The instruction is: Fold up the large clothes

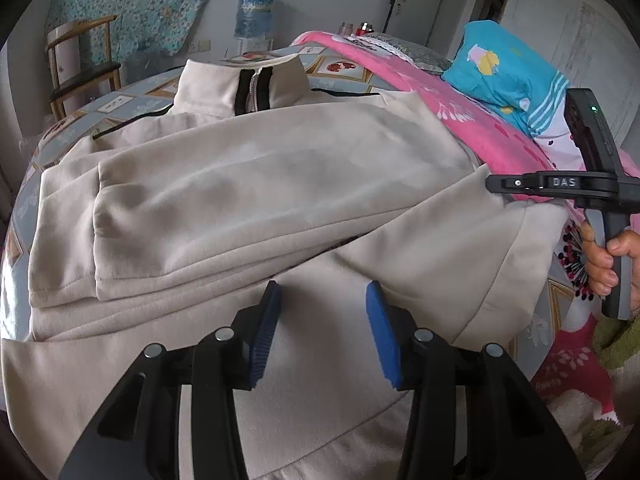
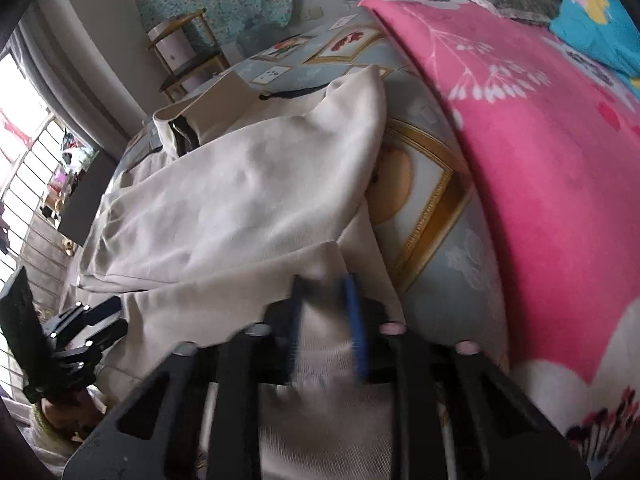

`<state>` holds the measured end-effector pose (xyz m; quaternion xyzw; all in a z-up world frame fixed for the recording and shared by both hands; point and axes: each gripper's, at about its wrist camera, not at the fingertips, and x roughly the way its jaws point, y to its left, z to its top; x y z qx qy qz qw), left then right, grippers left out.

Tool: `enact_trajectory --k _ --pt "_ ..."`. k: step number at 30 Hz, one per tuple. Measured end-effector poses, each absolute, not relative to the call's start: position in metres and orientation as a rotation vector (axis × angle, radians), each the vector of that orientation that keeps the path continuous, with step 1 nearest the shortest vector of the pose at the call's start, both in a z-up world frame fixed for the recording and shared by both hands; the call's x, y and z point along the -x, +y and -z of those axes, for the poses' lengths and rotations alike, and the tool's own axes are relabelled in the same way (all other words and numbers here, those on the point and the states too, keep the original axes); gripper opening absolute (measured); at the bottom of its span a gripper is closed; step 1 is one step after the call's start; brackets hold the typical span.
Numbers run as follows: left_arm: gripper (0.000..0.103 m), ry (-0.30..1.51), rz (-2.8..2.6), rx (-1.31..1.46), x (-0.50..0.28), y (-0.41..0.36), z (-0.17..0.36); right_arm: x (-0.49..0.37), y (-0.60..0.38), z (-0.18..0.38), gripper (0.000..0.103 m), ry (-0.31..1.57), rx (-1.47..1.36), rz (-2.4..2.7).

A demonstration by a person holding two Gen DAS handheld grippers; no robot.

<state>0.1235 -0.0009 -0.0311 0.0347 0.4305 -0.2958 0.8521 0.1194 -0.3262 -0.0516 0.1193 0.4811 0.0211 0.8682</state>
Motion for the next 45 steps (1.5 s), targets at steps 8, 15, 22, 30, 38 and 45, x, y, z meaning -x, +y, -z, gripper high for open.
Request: enact_trajectory --k 8,15,22,30,38,45 --pt "0.031 0.874 0.651 -0.126 -0.124 -0.009 0.026 -0.080 -0.323 -0.005 0.004 0.751 -0.221 0.041" --pt "0.028 0.876 0.606 -0.172 -0.133 -0.014 0.030 -0.115 -0.332 0.051 0.004 0.859 -0.188 0.121" --pt "0.028 0.879 0.604 -0.136 -0.135 -0.010 0.032 -0.104 -0.337 0.039 0.039 0.870 -0.198 0.195" --pt "0.028 0.887 0.612 -0.077 -0.137 0.000 0.029 -0.070 -0.306 0.003 0.050 0.840 -0.308 -0.082" --pt "0.030 0.888 0.688 0.011 -0.101 0.032 0.004 -0.112 -0.218 0.029 0.057 1.034 -0.276 -0.422" --pt "0.030 0.974 0.645 0.030 -0.073 0.042 0.031 -0.141 -0.151 0.046 0.058 1.115 0.007 -0.567"
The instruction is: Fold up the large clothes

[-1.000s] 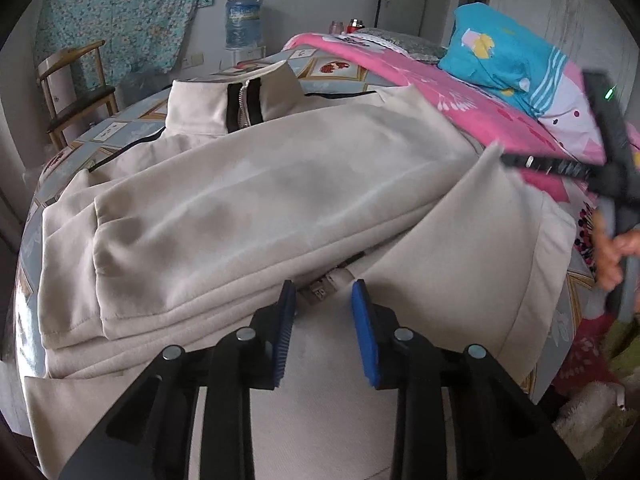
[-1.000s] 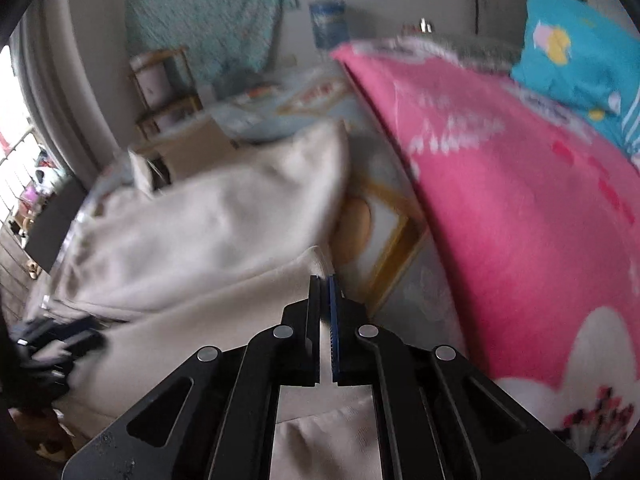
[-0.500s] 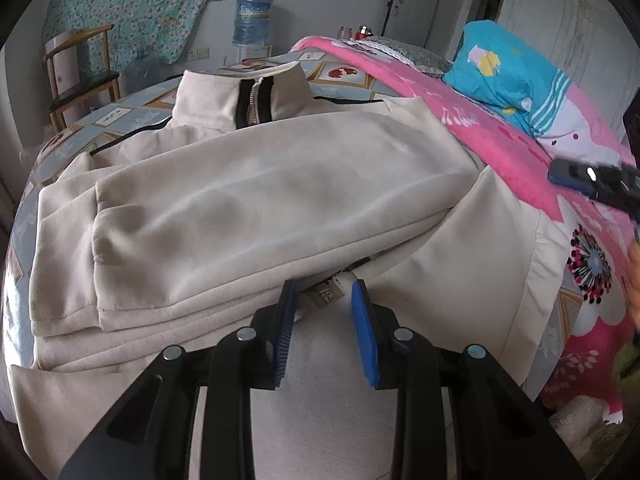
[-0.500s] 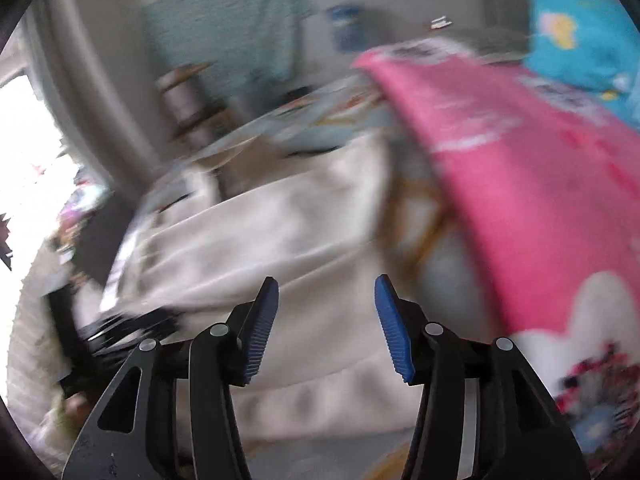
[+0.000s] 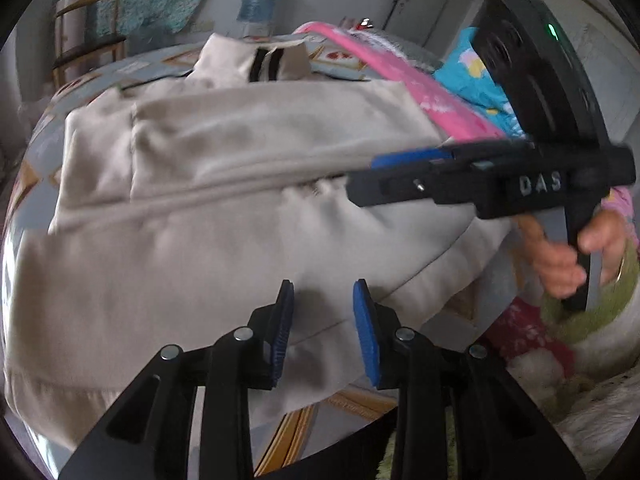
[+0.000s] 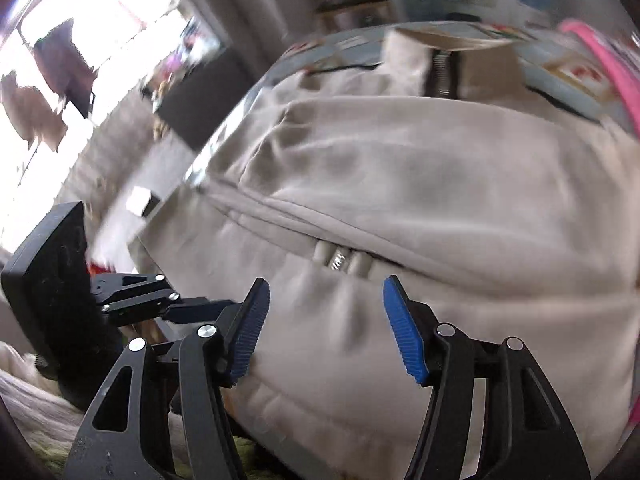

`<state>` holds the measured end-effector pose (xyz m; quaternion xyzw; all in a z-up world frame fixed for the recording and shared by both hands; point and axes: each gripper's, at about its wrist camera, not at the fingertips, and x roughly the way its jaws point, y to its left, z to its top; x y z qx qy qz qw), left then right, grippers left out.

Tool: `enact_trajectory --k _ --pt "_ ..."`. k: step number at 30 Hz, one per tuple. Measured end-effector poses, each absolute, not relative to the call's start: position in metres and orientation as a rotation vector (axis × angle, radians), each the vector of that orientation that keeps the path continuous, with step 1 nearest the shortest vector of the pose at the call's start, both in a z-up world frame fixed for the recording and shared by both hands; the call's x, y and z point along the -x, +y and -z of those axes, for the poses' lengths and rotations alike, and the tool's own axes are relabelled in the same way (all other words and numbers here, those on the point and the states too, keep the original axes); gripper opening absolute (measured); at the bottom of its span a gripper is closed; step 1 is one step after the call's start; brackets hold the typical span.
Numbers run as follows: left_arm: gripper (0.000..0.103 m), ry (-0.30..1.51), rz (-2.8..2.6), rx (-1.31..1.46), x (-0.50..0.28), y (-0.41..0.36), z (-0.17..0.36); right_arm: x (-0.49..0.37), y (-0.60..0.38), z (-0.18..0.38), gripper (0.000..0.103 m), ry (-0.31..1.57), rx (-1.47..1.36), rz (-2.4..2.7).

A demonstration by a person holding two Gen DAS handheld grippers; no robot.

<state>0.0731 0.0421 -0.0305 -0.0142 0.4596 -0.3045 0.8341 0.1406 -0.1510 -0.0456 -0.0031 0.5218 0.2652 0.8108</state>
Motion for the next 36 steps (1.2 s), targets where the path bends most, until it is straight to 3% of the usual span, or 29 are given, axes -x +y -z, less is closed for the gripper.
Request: enact_trajectory --k 4,6,8,10,12,19,32,36 --pt "0.030 0.951 0.606 0.046 -0.074 0.047 0.032 -0.153 -0.131 0.058 0.058 1.151 0.112 -0.614" --pt "0.030 0.939 0.590 0.045 -0.074 0.049 0.033 -0.154 -0.125 0.067 0.053 1.196 0.185 -0.591" --pt "0.030 0.925 0.570 0.033 -0.075 0.050 0.033 -0.147 -0.123 0.068 0.044 1.190 0.241 -0.576" --pt "0.030 0.917 0.571 0.035 -0.076 0.053 0.034 -0.141 -0.123 0.068 0.014 1.185 0.284 -0.534" --pt "0.030 0.913 0.575 0.044 -0.077 0.054 0.033 -0.138 -0.126 0.066 0.005 1.183 0.261 -0.531" --pt "0.030 0.830 0.615 0.070 -0.088 0.056 0.008 -0.139 -0.132 0.038 0.004 1.043 0.147 -0.457" --pt "0.030 0.888 0.667 0.035 -0.119 0.025 0.038 -0.155 -0.144 0.070 0.004 1.031 -0.010 -0.383" --pt "0.030 0.891 0.655 -0.013 -0.118 0.019 0.037 -0.147 -0.171 0.052 0.017 1.027 -0.150 -0.386"
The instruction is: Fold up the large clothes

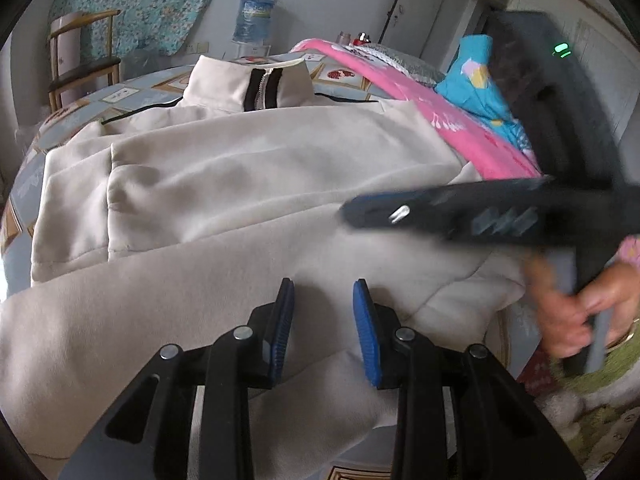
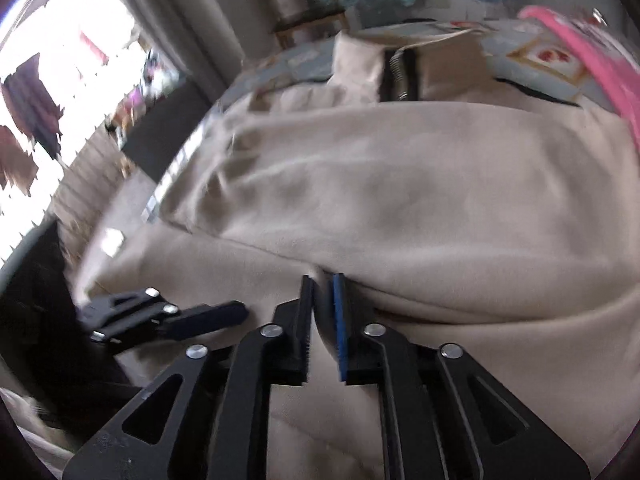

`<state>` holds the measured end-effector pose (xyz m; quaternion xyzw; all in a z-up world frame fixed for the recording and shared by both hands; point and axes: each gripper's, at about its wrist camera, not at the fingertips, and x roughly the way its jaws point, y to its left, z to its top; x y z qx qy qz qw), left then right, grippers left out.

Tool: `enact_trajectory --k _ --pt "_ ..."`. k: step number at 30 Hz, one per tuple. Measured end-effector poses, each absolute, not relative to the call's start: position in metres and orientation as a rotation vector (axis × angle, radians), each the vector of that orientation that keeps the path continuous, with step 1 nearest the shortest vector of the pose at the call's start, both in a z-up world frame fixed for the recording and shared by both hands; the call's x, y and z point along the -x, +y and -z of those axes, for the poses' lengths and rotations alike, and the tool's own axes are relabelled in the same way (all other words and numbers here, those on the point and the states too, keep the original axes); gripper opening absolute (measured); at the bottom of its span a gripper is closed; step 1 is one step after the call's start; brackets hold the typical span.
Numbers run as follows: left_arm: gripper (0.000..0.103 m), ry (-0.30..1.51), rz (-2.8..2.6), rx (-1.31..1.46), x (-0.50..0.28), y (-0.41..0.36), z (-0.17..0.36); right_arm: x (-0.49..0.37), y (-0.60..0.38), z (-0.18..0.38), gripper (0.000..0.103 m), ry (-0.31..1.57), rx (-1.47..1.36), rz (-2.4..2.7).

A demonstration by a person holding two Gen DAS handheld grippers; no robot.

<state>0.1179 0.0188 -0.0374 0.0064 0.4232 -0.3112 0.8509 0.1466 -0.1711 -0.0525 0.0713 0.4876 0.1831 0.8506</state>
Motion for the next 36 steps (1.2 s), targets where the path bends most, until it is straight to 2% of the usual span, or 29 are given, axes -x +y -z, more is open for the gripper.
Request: enact_trajectory --k 6,11,14,16,20,25,29,32,34,36 --pt "0.029 0.908 0.636 -0.021 -0.118 0.017 0.036 -0.092 -0.203 0.008 0.021 0.956 -0.151 -0.385" --pt "0.028 0.917 0.617 -0.033 -0.117 0.015 0.035 -0.052 -0.180 0.022 0.022 0.996 0.011 -0.382" --pt "0.028 0.917 0.604 -0.050 -0.116 0.012 0.035 -0.063 -0.173 0.057 0.022 1.043 0.066 -0.299" --pt "0.028 0.911 0.593 -0.073 -0.115 0.009 0.034 -0.070 -0.179 0.069 0.022 1.010 0.028 -0.306" --pt "0.028 0.919 0.585 -0.071 -0.117 0.009 0.034 -0.074 -0.186 0.061 0.021 1.036 -0.013 -0.311" --pt "0.028 0.918 0.577 -0.073 -0.116 0.008 0.034 -0.071 -0.204 0.039 0.021 0.978 -0.061 -0.268" --pt "0.028 0.919 0.578 -0.078 -0.116 0.007 0.033 -0.090 -0.207 0.056 0.021 1.013 -0.066 -0.251" --pt "0.028 0.921 0.578 -0.081 -0.116 0.008 0.033 -0.100 -0.207 0.065 0.005 1.020 -0.015 -0.210" --pt "0.028 0.921 0.579 -0.079 -0.116 0.008 0.033 -0.105 -0.219 0.063 0.000 1.012 -0.041 -0.189" --pt "0.028 0.920 0.579 -0.080 -0.116 0.007 0.033 -0.111 -0.234 0.065 0.000 1.010 -0.126 -0.213"
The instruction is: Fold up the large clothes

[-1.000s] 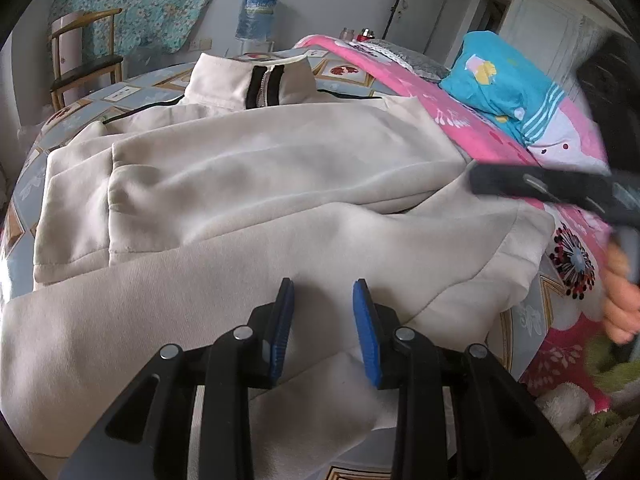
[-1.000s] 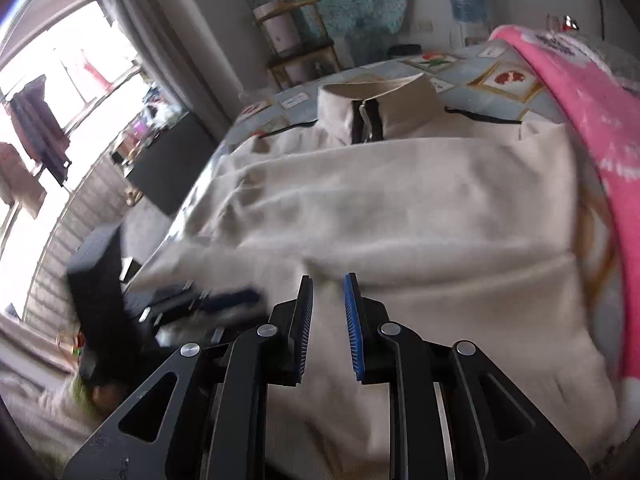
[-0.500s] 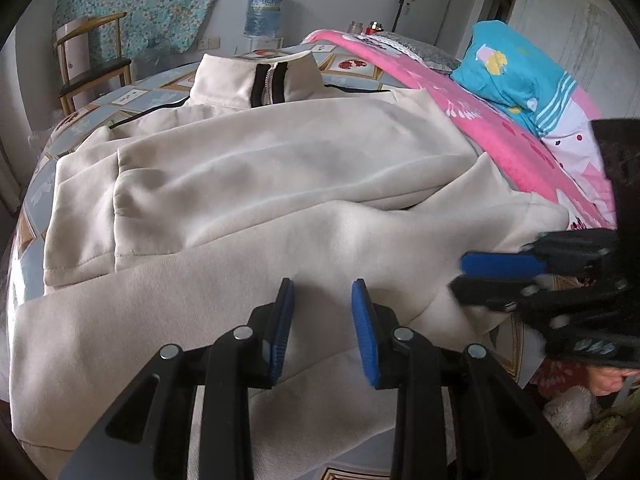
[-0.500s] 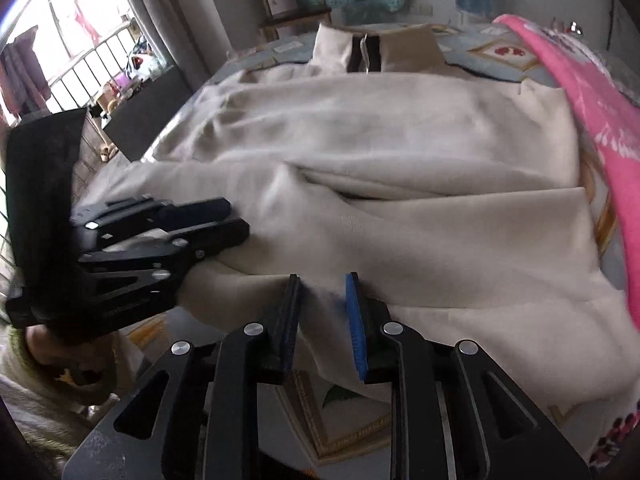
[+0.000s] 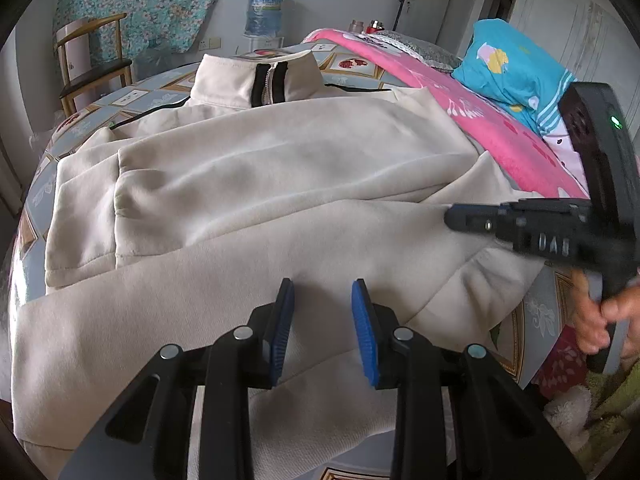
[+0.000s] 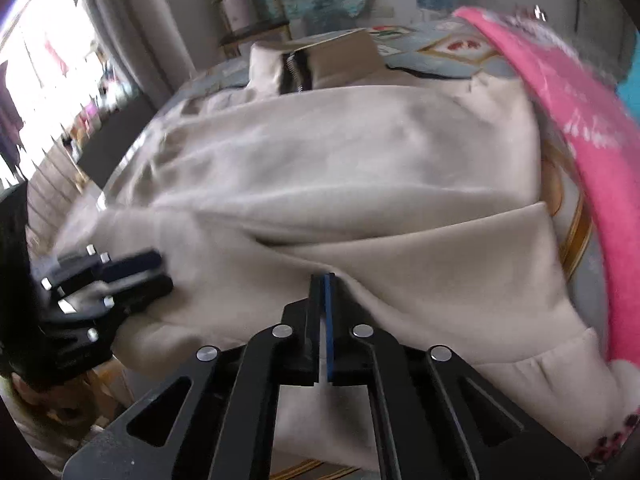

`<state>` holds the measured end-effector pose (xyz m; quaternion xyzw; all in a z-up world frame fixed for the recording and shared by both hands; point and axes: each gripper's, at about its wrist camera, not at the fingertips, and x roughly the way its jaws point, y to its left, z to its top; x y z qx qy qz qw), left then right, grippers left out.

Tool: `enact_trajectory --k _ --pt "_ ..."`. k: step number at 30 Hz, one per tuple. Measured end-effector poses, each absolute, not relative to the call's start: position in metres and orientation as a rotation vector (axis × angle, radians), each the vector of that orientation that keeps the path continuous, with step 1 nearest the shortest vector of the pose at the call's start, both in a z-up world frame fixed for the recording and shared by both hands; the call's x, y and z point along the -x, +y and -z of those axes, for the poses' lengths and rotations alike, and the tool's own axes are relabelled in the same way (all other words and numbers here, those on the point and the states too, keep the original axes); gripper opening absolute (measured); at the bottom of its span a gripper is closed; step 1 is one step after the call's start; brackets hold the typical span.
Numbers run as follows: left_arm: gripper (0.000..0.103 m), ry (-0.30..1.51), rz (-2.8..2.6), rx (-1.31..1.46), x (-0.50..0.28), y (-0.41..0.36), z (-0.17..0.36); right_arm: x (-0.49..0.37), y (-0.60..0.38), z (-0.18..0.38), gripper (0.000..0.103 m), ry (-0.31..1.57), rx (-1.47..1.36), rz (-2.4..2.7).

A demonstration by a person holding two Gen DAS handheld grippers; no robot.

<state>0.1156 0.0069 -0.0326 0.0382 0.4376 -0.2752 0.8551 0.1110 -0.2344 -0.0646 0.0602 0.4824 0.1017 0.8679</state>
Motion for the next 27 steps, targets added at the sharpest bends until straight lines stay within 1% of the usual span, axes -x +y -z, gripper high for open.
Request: enact_trajectory --k 2,3,4,6,9,12,13,15,17,20,22,23,25,27 --pt "0.028 0.919 0.581 -0.089 -0.115 0.007 0.033 -0.113 -0.246 0.064 0.000 1.013 -0.209 -0.225" --pt "0.028 0.920 0.583 -0.091 -0.115 0.008 0.033 -0.112 -0.250 0.059 0.004 1.007 -0.238 -0.223" --pt "0.028 0.920 0.587 -0.088 -0.115 0.009 0.033 -0.110 -0.253 0.054 0.013 1.001 -0.250 -0.223" --pt "0.028 0.920 0.589 -0.082 -0.116 0.009 0.033 -0.103 -0.256 0.044 0.027 0.983 -0.231 -0.194" --pt "0.028 0.919 0.588 -0.086 -0.116 0.008 0.033 -0.097 -0.258 0.038 0.027 0.975 -0.146 -0.119" --pt "0.028 0.920 0.594 -0.089 -0.117 0.009 0.034 -0.105 -0.261 0.060 0.026 1.030 -0.087 -0.018" --pt "0.028 0.920 0.594 -0.088 -0.117 0.009 0.034 -0.105 -0.263 0.063 0.026 1.000 -0.088 -0.015" --pt "0.028 0.924 0.591 -0.089 -0.118 0.009 0.033 -0.104 -0.262 0.061 0.026 1.015 -0.097 -0.005" --pt "0.028 0.924 0.589 -0.086 -0.117 0.008 0.034 -0.096 -0.265 0.048 0.026 0.993 -0.135 -0.028" --pt "0.028 0.927 0.588 -0.086 -0.117 0.008 0.034 -0.069 -0.261 0.020 0.030 0.933 -0.118 -0.100" --pt "0.028 0.929 0.589 -0.089 -0.117 0.008 0.033 -0.050 -0.256 0.011 0.040 0.914 -0.079 -0.135" --pt "0.028 0.930 0.589 -0.090 -0.117 0.008 0.033 -0.046 -0.253 0.009 0.042 0.918 -0.058 -0.139" --pt "0.028 0.930 0.589 -0.090 -0.117 0.008 0.033 -0.037 -0.254 0.017 0.044 0.944 -0.015 -0.106" --pt "0.028 0.930 0.588 -0.089 -0.117 0.008 0.033 -0.039 -0.265 0.037 0.044 1.004 -0.011 -0.026"
